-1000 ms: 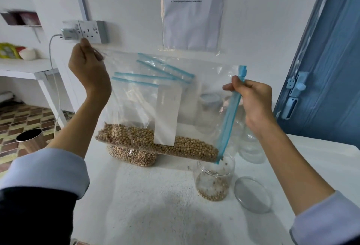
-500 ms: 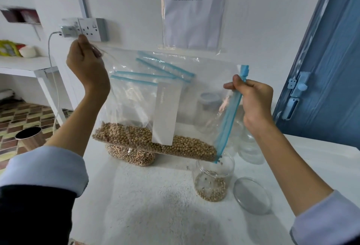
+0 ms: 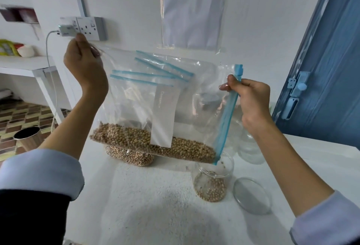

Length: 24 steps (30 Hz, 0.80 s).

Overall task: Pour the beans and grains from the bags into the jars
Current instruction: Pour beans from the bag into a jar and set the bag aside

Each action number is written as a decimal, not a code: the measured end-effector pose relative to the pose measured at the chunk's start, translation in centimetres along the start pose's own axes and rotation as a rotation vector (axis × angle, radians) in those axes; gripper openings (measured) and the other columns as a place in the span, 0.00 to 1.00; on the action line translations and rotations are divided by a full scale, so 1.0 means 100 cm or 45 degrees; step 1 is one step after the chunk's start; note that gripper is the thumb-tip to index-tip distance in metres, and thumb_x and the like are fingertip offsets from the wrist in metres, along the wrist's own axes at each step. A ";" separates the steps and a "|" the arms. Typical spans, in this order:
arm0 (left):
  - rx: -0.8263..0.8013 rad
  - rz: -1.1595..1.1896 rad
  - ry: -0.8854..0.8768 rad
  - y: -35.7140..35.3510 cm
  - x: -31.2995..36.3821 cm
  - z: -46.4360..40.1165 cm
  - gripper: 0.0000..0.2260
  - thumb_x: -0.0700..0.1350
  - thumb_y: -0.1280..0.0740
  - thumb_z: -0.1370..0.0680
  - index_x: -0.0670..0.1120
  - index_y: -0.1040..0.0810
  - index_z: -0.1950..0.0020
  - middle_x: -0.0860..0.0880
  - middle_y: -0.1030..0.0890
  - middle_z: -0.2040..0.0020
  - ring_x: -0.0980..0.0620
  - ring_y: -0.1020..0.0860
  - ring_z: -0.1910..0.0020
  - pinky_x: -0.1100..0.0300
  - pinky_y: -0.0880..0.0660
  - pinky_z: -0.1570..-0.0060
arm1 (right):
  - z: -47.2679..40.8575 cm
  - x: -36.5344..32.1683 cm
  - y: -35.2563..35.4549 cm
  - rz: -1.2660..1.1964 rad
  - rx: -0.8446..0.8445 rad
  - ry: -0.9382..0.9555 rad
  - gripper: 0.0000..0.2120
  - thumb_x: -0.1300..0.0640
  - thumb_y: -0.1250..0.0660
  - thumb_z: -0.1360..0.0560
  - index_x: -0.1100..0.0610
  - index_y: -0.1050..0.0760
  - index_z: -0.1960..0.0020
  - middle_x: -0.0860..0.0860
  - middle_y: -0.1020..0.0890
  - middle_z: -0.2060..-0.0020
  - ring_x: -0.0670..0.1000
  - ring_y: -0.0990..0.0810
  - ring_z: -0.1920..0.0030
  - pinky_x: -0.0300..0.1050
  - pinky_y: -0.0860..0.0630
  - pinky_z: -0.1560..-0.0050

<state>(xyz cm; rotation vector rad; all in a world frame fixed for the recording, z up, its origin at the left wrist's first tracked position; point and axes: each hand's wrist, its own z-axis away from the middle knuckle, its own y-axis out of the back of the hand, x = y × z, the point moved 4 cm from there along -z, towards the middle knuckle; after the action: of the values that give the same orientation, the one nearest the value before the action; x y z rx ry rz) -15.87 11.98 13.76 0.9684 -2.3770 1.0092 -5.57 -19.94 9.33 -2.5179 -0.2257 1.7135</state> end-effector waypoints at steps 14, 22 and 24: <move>0.029 -0.039 -0.025 0.005 0.000 -0.001 0.17 0.46 0.44 0.20 0.50 0.35 0.70 0.57 0.33 0.77 0.53 0.37 0.76 0.58 0.40 0.76 | 0.000 0.001 0.002 0.021 0.008 -0.051 0.12 0.58 0.31 0.25 0.57 0.20 0.67 0.45 0.17 0.71 0.37 0.22 0.69 0.38 0.23 0.56; 0.029 -0.033 -0.022 0.007 -0.002 0.002 0.17 0.47 0.44 0.20 0.49 0.35 0.70 0.55 0.33 0.77 0.53 0.37 0.76 0.59 0.41 0.76 | -0.002 0.004 0.003 0.037 -0.042 -0.054 0.12 0.59 0.31 0.25 0.58 0.20 0.67 0.45 0.17 0.71 0.36 0.22 0.68 0.28 0.26 0.60; 0.032 -0.037 -0.020 0.007 -0.002 0.002 0.18 0.46 0.44 0.20 0.50 0.35 0.71 0.58 0.33 0.78 0.54 0.37 0.76 0.60 0.40 0.76 | -0.001 0.005 0.003 0.036 -0.054 -0.051 0.11 0.59 0.31 0.25 0.58 0.20 0.66 0.45 0.17 0.71 0.37 0.22 0.67 0.27 0.27 0.61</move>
<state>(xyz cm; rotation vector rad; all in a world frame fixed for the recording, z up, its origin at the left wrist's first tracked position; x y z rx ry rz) -16.26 12.24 13.17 1.0208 -2.3617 1.0271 -5.24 -20.19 8.84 -2.5301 -0.2327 1.7900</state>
